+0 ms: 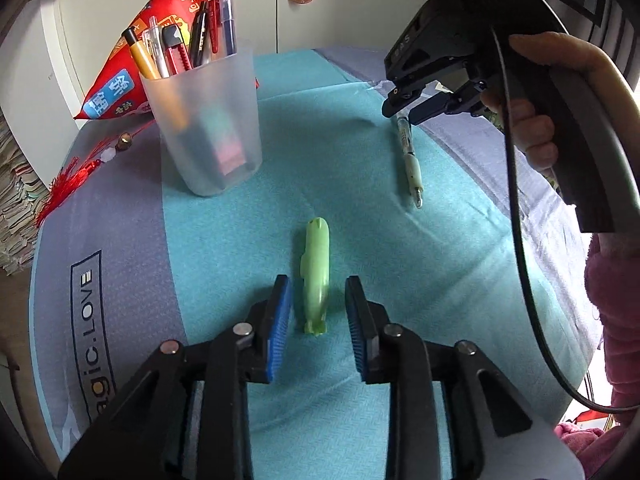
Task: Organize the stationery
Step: 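Close the left gripper on the green highlighter while the right grips the clear pen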
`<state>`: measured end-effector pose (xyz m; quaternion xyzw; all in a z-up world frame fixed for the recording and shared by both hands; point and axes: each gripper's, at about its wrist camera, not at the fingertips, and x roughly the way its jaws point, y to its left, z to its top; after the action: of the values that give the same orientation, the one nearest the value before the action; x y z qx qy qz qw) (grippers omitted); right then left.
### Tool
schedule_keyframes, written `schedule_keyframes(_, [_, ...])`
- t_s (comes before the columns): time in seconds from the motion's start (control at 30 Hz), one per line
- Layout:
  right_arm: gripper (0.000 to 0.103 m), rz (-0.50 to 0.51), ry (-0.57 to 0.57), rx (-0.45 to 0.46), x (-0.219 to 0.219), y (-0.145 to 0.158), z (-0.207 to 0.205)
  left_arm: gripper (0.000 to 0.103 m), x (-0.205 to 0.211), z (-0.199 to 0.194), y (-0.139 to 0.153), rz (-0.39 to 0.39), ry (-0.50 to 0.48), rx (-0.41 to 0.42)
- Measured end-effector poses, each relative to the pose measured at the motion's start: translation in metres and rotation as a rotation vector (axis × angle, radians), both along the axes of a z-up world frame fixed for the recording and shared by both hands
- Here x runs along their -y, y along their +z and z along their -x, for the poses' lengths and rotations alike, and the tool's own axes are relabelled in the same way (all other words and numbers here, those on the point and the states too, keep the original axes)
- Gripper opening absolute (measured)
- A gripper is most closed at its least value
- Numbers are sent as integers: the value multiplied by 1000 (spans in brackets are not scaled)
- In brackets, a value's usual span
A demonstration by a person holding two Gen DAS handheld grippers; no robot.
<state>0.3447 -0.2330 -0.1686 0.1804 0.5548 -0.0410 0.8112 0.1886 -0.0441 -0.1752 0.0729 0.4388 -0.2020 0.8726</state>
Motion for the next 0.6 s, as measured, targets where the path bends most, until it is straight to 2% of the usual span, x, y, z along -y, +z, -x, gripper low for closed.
schedule_keyframes(0.23, [25, 127, 87, -15, -29, 3, -8, 31, -7, 7, 8, 11, 8, 26])
schedule_keyframes(0.37, [25, 101, 60, -7, -24, 7, -2, 31, -13, 5, 8, 22, 23, 18])
schedule_keyframes(0.57, [25, 64, 51, -54, -19, 0, -4, 31, -9, -3, 12, 20, 28, 29])
schedule_keyframes(0.6, [29, 57, 50, -56, -23, -3, -7, 31, -6, -5, 10, 16, 27, 29])
